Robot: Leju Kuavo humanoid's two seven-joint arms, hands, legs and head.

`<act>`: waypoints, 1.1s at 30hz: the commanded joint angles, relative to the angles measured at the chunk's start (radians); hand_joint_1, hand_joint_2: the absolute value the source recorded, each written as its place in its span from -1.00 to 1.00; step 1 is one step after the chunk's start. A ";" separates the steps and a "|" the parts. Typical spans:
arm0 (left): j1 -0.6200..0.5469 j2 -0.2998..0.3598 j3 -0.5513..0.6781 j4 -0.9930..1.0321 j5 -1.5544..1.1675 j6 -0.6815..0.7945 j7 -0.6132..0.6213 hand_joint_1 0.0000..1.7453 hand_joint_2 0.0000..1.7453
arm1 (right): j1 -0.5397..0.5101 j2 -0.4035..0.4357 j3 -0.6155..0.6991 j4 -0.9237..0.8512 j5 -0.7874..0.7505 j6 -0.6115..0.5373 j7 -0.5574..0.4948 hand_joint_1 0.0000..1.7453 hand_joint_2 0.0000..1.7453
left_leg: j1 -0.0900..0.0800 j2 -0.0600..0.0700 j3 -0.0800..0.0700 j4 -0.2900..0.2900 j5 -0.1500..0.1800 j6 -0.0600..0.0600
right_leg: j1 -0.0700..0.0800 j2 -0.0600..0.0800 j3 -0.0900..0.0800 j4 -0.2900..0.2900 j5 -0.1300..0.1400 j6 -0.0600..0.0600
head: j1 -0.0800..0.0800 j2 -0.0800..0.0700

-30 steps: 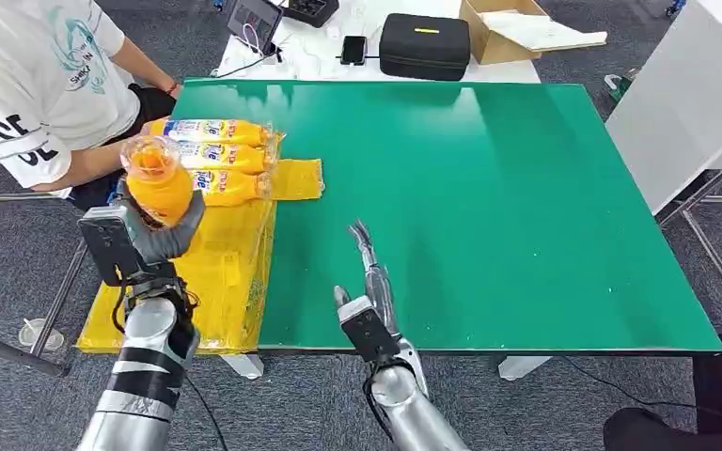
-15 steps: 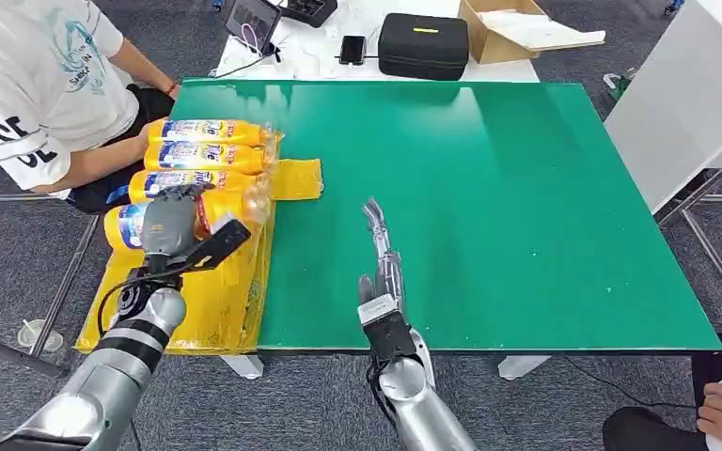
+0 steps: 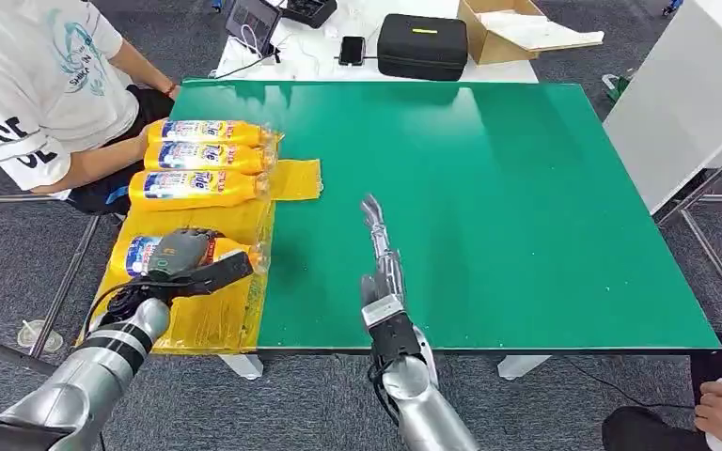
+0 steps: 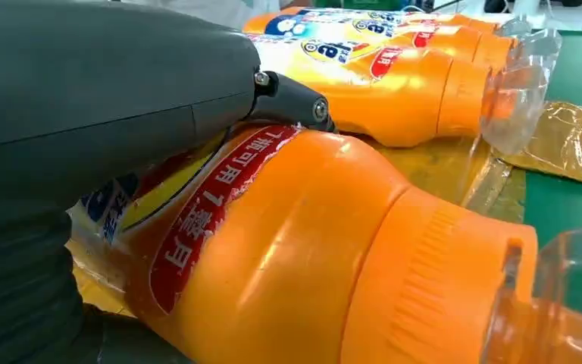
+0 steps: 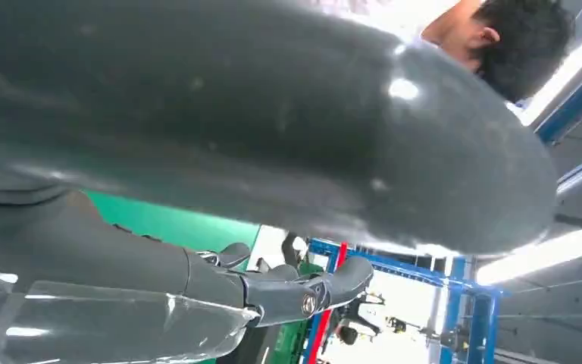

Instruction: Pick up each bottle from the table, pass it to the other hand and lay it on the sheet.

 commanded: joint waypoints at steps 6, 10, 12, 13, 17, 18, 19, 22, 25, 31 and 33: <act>-0.017 0.009 0.005 0.075 0.026 -0.053 0.002 1.00 1.00 | -0.035 -0.021 0.022 0.066 -0.005 0.014 0.000 -1.00 -1.00 | 0.000 0.002 0.005 -0.001 -0.001 0.001 | 0.000 0.001 0.004 -0.001 0.000 -0.001 | 0.000 0.000; -0.001 0.007 0.039 0.069 0.068 -0.133 -0.033 -1.00 1.00 | -0.043 -0.018 0.021 0.093 -0.008 0.039 0.002 -1.00 -1.00 | 0.000 0.003 0.005 -0.001 -0.001 0.001 | 0.000 0.002 0.005 -0.001 0.000 -0.001 | 0.000 0.000; 0.008 0.010 0.046 0.069 0.085 -0.179 -0.062 -1.00 -1.00 | -0.053 -0.017 0.019 0.118 -0.011 0.055 0.004 -1.00 -1.00 | 0.000 0.004 0.007 -0.001 -0.002 0.001 | 0.001 0.002 0.006 -0.002 -0.001 -0.001 | 0.000 0.000; 0.009 0.013 0.045 0.069 0.088 -0.193 -0.069 -1.00 -1.00 | -0.056 -0.016 0.017 0.125 -0.012 0.057 0.003 -1.00 -1.00 | 0.000 0.003 0.007 -0.001 -0.002 0.001 | 0.001 0.002 0.007 -0.001 -0.001 -0.002 | -0.001 0.000; 0.009 0.019 0.042 0.070 0.096 -0.235 -0.085 -1.00 -1.00 | -0.062 -0.014 0.016 0.140 -0.013 0.062 0.003 -1.00 -1.00 | 0.000 0.001 0.006 -0.001 -0.001 0.001 | 0.000 0.001 0.007 -0.001 -0.001 -0.001 | 0.000 0.000; 0.010 0.022 0.043 0.070 0.103 -0.253 -0.094 -1.00 -1.00 | -0.065 -0.014 0.015 0.147 -0.014 0.067 0.003 -1.00 -1.00 | 0.000 0.002 0.009 -0.001 -0.002 0.001 | 0.001 0.001 0.009 -0.002 -0.001 -0.002 | 0.000 0.000; 0.009 0.025 0.040 0.072 0.107 -0.282 -0.105 -1.00 -1.00 | -0.069 -0.014 0.015 0.155 -0.015 0.070 0.003 -1.00 -1.00 | 0.000 0.002 0.008 -0.001 -0.001 0.001 | 0.000 0.002 0.008 -0.001 -0.001 -0.001 | 0.000 0.000; 0.014 0.039 0.040 0.069 0.127 -0.330 -0.132 -1.00 -1.00 | -0.076 -0.012 0.009 0.172 -0.021 0.079 -0.001 -1.00 -1.00 | 0.000 0.003 0.011 -0.002 -0.001 0.001 | 0.001 0.003 0.011 -0.002 0.000 -0.002 | 0.000 0.000; 0.013 0.051 0.037 0.070 0.143 -0.378 -0.150 -1.00 -1.00 | -0.080 -0.011 0.009 0.183 -0.021 0.082 -0.004 -1.00 -1.00 | -0.001 0.000 0.010 -0.002 -0.001 0.000 | 0.000 0.001 0.011 -0.001 -0.001 -0.001 | 0.000 0.000; 0.086 -0.053 0.263 -0.068 0.407 -0.207 -0.248 -1.00 -1.00 | -0.064 -0.011 0.010 0.168 -0.005 0.072 0.007 -1.00 -1.00 | -0.001 0.000 0.014 -0.003 -0.001 0.001 | 0.000 0.000 0.015 -0.002 -0.001 -0.001 | 0.000 0.000; 0.178 -0.150 0.389 -0.368 0.666 0.030 -0.248 -1.00 1.00 | -0.049 -0.005 0.013 0.153 0.025 0.045 0.033 -1.00 -1.00 | 0.000 -0.003 0.013 -0.003 -0.001 0.002 | 0.000 -0.003 0.016 -0.003 -0.002 -0.001 | -0.001 0.000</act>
